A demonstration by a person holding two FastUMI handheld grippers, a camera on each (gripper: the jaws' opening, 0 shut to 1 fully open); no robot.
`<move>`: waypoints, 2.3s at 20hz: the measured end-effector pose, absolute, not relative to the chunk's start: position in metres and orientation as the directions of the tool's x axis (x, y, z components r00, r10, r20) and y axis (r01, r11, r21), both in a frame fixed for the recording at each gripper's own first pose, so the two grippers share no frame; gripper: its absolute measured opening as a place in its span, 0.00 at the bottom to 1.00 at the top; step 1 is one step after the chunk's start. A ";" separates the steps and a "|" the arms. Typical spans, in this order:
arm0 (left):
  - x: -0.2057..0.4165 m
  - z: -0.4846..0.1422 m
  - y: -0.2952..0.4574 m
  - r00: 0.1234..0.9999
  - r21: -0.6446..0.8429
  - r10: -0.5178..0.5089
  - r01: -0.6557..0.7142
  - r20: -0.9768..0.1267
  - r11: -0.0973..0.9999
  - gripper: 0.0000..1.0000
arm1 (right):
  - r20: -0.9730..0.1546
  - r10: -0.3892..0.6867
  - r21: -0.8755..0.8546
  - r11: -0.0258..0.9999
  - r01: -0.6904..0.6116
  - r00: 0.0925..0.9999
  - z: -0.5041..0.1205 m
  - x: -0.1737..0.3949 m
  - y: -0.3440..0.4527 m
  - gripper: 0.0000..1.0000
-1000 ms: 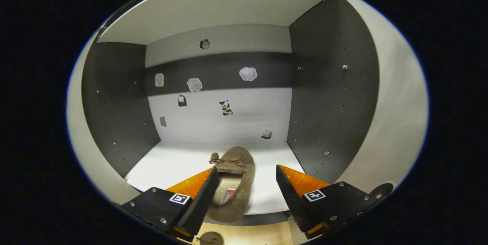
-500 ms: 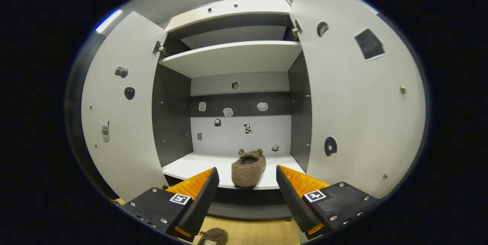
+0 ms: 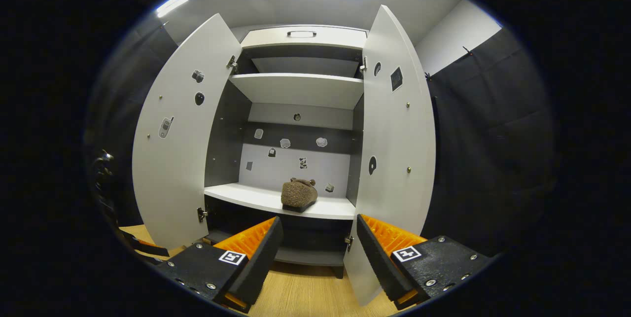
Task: Grab one shoe with the right hand and put it into the shoe cabinet, grab the other shoe with the left hand and put it into the shoe cabinet; then close the right door with the right hand and the left door with the left hand.
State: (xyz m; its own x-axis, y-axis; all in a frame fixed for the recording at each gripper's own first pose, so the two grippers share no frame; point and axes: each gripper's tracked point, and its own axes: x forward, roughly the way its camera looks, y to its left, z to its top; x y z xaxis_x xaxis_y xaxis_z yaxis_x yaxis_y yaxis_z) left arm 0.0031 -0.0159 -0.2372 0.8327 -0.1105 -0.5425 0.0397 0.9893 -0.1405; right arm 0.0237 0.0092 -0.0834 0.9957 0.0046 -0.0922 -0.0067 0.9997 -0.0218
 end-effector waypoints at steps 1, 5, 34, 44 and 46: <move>0.004 -0.253 -0.022 0.800 -0.171 -0.138 0.044 -0.583 0.984 0.97 | -0.097 0.007 -0.016 1.000 -0.008 0.995 -0.085 0.018 0.007 0.93; 0.005 -0.330 -0.026 0.673 -0.195 -0.150 0.009 -0.724 0.981 0.98 | -0.105 -0.010 -0.005 1.000 0.010 0.994 -0.091 0.002 -0.008 0.94; 0.118 -0.144 -0.046 0.936 -0.012 -0.037 0.035 -0.351 0.999 0.08 | -0.111 -0.025 -0.054 0.998 0.019 0.993 -0.090 0.002 -0.033 0.94; 0.378 -0.029 -0.055 0.925 0.057 0.008 0.015 -0.380 0.998 0.08 | -0.071 -0.013 -0.074 0.997 0.008 0.997 -0.073 -0.004 -0.030 0.94; 0.408 -0.081 -0.058 0.862 0.006 -0.001 0.005 -0.507 1.000 0.08 | -0.080 -0.026 -0.081 0.997 0.019 0.996 -0.074 -0.007 -0.033 0.94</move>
